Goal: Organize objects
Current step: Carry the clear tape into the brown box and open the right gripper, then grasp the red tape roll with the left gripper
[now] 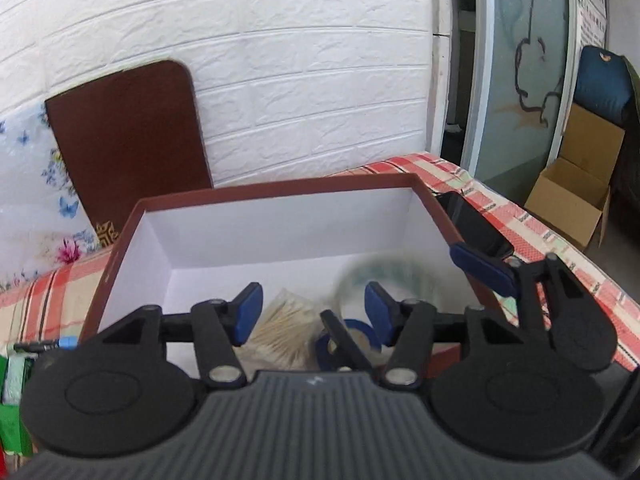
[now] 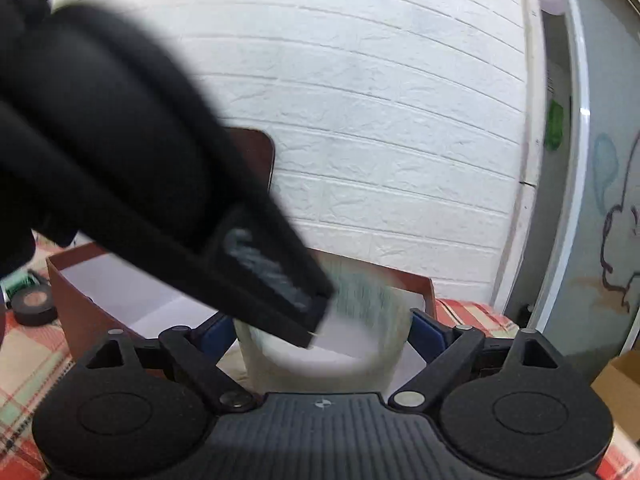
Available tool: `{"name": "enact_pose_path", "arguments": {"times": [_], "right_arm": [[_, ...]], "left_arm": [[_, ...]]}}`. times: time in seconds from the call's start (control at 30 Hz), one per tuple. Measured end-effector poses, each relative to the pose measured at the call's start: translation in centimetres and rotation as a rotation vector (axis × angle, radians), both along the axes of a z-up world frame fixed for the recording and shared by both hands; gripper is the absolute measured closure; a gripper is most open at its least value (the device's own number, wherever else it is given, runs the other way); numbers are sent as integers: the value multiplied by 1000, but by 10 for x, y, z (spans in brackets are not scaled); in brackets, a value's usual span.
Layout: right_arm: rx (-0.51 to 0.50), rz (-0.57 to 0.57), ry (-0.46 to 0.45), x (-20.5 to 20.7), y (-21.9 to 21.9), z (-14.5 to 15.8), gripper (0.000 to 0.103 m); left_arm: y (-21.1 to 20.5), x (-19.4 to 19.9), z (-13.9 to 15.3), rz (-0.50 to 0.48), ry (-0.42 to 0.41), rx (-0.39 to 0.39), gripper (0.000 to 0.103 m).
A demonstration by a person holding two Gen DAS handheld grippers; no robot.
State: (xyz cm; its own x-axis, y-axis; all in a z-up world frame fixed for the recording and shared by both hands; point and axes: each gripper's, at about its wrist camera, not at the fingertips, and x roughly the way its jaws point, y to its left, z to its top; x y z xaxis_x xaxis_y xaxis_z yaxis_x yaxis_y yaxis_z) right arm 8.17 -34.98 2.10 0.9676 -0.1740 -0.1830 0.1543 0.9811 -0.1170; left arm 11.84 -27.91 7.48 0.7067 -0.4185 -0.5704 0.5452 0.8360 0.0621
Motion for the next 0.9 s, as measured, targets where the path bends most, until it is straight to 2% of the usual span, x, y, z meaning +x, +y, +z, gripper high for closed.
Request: {"name": "enact_pose_path", "arguments": {"times": [0.13,0.23,0.4,0.43,0.5,0.63,0.7,0.8,0.83,0.87,0.9], "right_arm": [[24,5,-56,-29,15,-5,11],[45,72,-49,-49,33,-8,11],[29,266,107,-55,77,-24,16],[21,305,153,-50,91,-28,16],[-17,374,228,-46,115,-35,24],[-73,492,300,-44,160,-38,29],[-61,539,340,-37,174,-40,34],[-18,603,380,-9,192,-37,35],[-14,621,376,-11,199,-40,35],[-17,640,362,-4,209,-39,35],[-25,663,343,0,222,-37,35]], "left_arm": [[34,-14,-3,31,-21,-22,37],[68,-28,-10,66,-35,-40,36],[136,-33,-51,198,49,-30,35],[151,-32,-62,236,74,-18,35],[183,-30,-83,318,116,6,35],[258,-31,-107,494,149,13,35],[295,-34,-108,579,110,3,35],[355,-36,-111,808,27,70,31],[378,-36,-115,891,11,62,23],[402,-36,-118,960,8,19,15],[425,-36,-118,1006,32,-90,15]]}}
